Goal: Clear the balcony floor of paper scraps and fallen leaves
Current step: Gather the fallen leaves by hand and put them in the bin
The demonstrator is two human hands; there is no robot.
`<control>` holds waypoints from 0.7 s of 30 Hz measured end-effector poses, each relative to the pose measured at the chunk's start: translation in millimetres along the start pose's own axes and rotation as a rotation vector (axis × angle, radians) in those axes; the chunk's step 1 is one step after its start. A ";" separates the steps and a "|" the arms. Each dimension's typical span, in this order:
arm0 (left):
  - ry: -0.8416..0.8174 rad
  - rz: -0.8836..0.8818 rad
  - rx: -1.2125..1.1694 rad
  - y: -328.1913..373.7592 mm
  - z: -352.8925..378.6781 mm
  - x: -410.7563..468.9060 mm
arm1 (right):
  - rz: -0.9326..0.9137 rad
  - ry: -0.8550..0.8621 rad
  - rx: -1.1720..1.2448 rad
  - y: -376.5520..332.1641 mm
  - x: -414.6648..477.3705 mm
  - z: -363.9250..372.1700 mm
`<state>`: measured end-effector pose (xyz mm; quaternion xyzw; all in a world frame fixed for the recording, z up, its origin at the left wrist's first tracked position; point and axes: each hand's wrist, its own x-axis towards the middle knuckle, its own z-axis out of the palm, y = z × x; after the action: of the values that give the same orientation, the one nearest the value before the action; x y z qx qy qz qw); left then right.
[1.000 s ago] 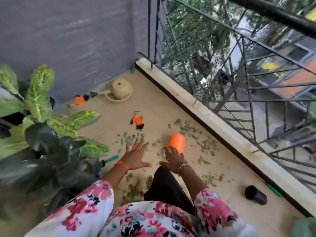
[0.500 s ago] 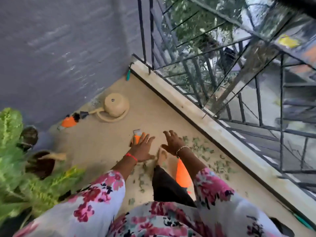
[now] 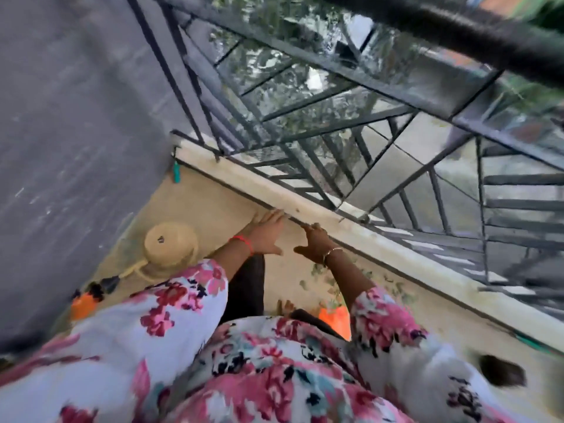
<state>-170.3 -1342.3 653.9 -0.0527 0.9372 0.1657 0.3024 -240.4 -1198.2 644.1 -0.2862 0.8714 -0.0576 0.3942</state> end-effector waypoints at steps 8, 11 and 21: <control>-0.053 0.437 0.255 -27.3 -89.1 117.8 | 0.437 0.268 0.450 4.6 24.5 -49.3; -0.059 0.681 0.348 -19.2 -112.9 130.8 | 0.635 0.351 0.614 -1.9 13.3 -49.0; -0.339 1.004 0.587 6.7 -92.0 143.7 | 1.082 0.435 1.027 -69.1 -29.1 52.2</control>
<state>-338.8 -1367.4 642.0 0.5087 0.7929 0.0286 0.3342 -156.2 -1233.1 650.1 0.4155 0.8117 -0.3086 0.2707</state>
